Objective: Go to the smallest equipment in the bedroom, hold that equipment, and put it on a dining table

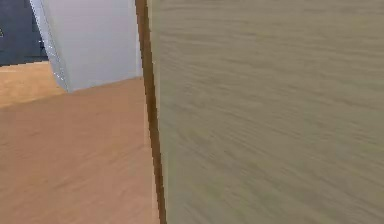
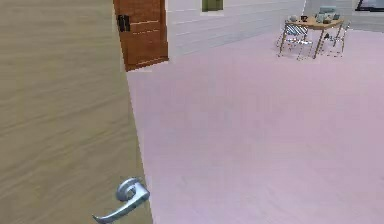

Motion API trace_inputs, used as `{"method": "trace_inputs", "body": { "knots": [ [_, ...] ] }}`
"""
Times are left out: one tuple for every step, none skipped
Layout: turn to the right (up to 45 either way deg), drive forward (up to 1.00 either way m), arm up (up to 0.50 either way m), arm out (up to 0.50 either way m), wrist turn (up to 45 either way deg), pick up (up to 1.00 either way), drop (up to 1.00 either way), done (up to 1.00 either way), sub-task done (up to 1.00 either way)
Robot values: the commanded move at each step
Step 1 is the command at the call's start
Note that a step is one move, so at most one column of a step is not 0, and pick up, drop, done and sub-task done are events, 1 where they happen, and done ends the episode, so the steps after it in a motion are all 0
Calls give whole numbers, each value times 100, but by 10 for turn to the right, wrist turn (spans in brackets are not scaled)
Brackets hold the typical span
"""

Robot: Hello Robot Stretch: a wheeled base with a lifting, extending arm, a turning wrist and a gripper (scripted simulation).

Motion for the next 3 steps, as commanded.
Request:
{"method": "trace_inputs", "body": {
  "knots": [
    [-450, 0, 0, 0, 0, 0, 0, 0, 0],
    [-450, 0, 0, 0, 0, 0, 0, 0, 0],
    [-360, 0, 0, 0, 0, 0, 0, 0, 0]
  ]
}}
